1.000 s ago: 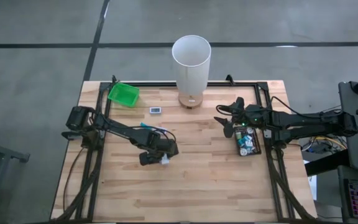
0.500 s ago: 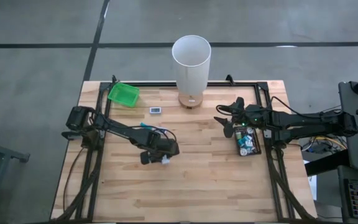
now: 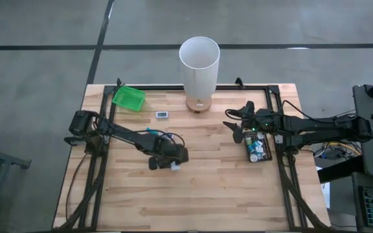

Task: Pick & Place Office items
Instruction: Put the white charger adapter into the black bin

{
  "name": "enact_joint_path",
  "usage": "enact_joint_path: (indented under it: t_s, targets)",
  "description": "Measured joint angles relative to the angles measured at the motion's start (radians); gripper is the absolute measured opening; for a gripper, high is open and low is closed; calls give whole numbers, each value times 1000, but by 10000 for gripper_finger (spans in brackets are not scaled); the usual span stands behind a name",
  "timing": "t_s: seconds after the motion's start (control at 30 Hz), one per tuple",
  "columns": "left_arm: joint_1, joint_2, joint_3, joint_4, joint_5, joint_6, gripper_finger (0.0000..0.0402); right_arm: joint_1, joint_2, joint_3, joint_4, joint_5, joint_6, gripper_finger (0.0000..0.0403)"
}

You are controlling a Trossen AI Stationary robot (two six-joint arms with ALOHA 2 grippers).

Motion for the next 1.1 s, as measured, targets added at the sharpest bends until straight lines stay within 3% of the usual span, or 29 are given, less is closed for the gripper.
enact_joint_path:
  t_s: [0.2,0.33,0.47,0.67,0.93,1.1]
  targets:
    - [-7,-4,51,-5,-48,92,184,0,0,0,0,0,0,253]
    - [-9,-8,94,-14,-169,166,185,0,0,0,0,0,0,257]
    - [-12,-8,138,-5,-313,312,185,0,0,0,0,0,0,262]
    - [-6,-9,204,49,-398,633,182,0,0,0,0,0,0,268]
    - [29,-10,259,177,-412,1148,182,0,0,0,0,0,0,261]
    - [58,-11,259,283,-341,1330,182,0,0,0,0,0,0,256]
